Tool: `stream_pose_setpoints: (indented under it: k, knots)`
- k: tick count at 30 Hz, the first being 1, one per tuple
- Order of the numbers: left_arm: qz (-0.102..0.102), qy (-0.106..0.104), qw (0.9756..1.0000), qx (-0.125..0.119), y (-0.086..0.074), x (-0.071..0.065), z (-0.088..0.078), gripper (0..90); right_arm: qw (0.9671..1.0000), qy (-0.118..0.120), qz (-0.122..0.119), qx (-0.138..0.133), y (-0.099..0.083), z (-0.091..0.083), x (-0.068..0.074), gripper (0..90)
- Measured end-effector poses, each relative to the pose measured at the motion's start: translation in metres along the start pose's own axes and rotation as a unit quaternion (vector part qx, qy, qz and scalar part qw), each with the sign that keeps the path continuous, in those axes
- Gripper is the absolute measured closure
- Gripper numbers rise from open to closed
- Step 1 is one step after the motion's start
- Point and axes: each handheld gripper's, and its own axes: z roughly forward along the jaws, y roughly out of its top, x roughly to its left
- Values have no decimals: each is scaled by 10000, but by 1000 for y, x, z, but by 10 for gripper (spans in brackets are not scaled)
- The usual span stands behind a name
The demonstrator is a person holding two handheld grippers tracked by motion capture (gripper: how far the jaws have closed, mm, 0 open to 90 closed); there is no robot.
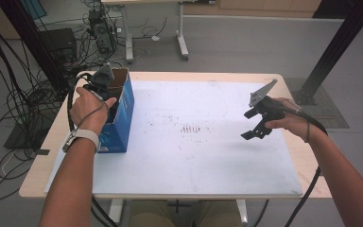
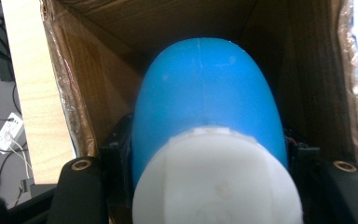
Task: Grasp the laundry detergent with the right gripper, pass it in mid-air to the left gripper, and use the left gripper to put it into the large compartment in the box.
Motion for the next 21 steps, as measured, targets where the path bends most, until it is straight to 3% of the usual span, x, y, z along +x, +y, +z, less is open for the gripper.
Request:
stream_pose_setpoints:
  k: [21]
  knots:
    - [-15,-6,10000,-3,0,1,0,372,10000,1,1,15,-2,-1,0,88]
